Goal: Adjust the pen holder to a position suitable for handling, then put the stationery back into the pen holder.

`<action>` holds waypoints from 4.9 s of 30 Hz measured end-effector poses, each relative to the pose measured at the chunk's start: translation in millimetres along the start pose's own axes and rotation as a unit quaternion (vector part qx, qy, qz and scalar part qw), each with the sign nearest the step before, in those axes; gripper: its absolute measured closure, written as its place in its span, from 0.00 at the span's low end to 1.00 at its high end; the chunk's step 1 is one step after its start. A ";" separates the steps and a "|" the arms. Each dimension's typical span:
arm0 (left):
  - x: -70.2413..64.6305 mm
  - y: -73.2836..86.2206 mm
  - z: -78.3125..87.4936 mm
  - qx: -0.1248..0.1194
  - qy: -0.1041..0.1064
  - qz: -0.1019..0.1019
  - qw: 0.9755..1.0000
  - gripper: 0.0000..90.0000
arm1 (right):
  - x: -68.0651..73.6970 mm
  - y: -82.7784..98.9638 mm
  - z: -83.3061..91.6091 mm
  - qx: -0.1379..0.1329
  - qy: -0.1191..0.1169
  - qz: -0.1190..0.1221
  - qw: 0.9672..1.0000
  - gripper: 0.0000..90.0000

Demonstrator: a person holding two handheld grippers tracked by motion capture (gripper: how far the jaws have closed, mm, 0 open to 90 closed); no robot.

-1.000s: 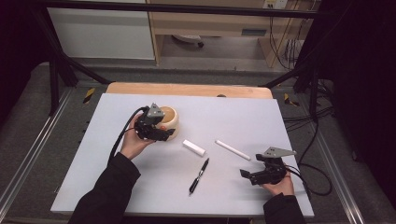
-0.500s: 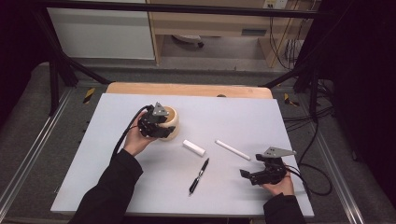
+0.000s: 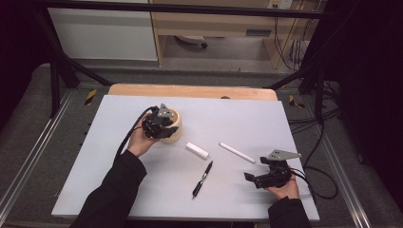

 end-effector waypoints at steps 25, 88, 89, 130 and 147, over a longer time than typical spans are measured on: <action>-12.0 5.4 10.5 0.029 0.061 -0.005 0.998 0.86 | 0.3 0.3 -0.5 0.001 -0.001 -0.001 1.000 0.01; -21.8 18.0 74.3 -0.013 0.038 0.046 0.998 0.28 | 1.3 0.3 -0.2 0.002 -0.002 -0.002 1.000 0.00; -19.8 22.6 77.6 -0.011 0.031 0.046 0.998 0.26 | 1.4 0.2 -0.1 0.003 -0.002 -0.001 1.000 0.00; -9.8 143.6 121.0 -0.030 -0.008 0.126 0.992 0.07 | 36.1 -14.8 -28.4 0.029 0.005 0.043 0.999 0.01; -8.9 148.5 122.4 -0.035 -0.007 0.130 0.991 0.07 | 59.3 -33.0 -58.5 0.032 -0.019 0.067 0.997 0.01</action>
Point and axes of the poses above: each handheld gripper's, and its own axes: z roughly backward along the jaws, y roughly out of its underside, x roughly to its left, the point moved 6 cm from there along -z, roughly forward along the jaws, and after that the axes turned 12 degrees about -x, right-handed, at the moved point
